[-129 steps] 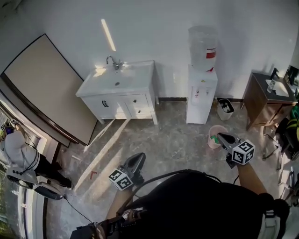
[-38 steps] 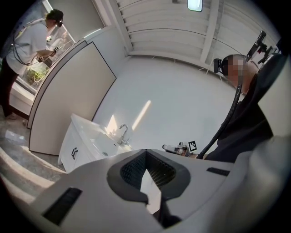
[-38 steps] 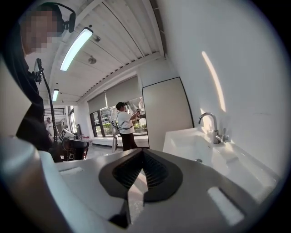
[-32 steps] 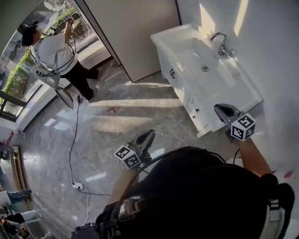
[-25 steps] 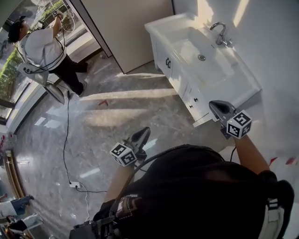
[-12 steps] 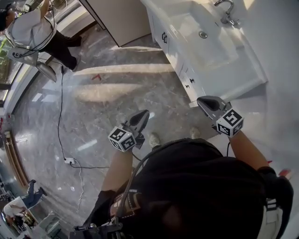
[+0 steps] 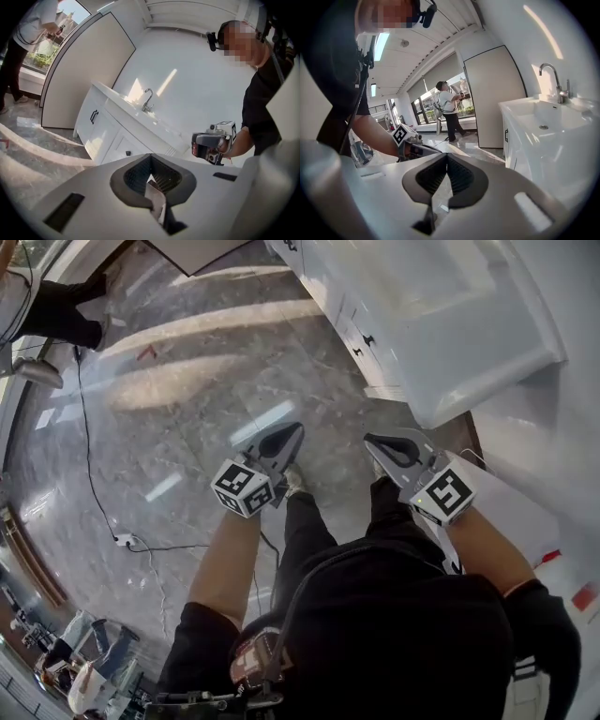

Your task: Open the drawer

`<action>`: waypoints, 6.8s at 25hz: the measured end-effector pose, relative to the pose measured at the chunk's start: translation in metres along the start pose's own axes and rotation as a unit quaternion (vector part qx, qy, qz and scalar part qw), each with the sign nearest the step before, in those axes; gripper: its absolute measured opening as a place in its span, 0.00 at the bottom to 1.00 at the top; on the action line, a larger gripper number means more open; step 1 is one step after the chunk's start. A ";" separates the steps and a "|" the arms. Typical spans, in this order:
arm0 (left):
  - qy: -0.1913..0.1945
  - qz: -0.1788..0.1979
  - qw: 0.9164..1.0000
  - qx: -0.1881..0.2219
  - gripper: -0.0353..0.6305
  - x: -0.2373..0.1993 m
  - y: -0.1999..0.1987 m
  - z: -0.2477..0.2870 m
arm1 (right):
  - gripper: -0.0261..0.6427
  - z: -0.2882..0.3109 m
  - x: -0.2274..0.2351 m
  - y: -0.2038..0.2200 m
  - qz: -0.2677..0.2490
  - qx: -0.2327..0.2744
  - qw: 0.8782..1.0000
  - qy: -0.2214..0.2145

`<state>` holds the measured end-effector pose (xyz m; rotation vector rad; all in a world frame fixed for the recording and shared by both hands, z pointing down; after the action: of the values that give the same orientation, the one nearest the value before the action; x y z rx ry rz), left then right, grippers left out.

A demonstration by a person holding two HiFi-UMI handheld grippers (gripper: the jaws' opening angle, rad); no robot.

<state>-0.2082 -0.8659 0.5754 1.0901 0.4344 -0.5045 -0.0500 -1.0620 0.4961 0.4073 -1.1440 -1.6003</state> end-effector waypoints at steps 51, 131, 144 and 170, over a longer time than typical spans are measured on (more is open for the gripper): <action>0.138 -0.172 0.973 -0.063 0.27 -0.289 0.218 0.449 | 0.04 0.114 0.135 0.344 0.078 -0.008 0.991 0.112; 0.153 -0.196 0.963 -0.099 0.23 -0.335 0.256 0.318 | 0.04 0.188 0.095 0.328 0.044 -0.040 0.996 0.063; 0.144 -0.193 0.965 -0.101 0.23 -0.342 0.260 0.299 | 0.04 0.192 0.090 0.328 0.038 -0.040 0.997 0.056; 0.142 -0.193 0.966 -0.102 0.23 -0.351 0.267 0.266 | 0.04 0.200 0.075 0.325 0.030 -0.045 0.997 0.054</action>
<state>-0.3125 -0.9491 1.0722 0.8815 0.9421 -0.6325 -0.0454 -1.0238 0.8829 0.3937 -0.9900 -1.5526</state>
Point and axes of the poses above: the fingertips, and each gripper's own axes: z forward along the fingers, x to its right, y out of its underside, the point moved 9 cm from there along -z, backward along the fingers, and after that the axes turned 6 degrees about -x, right-handed, at the moved point
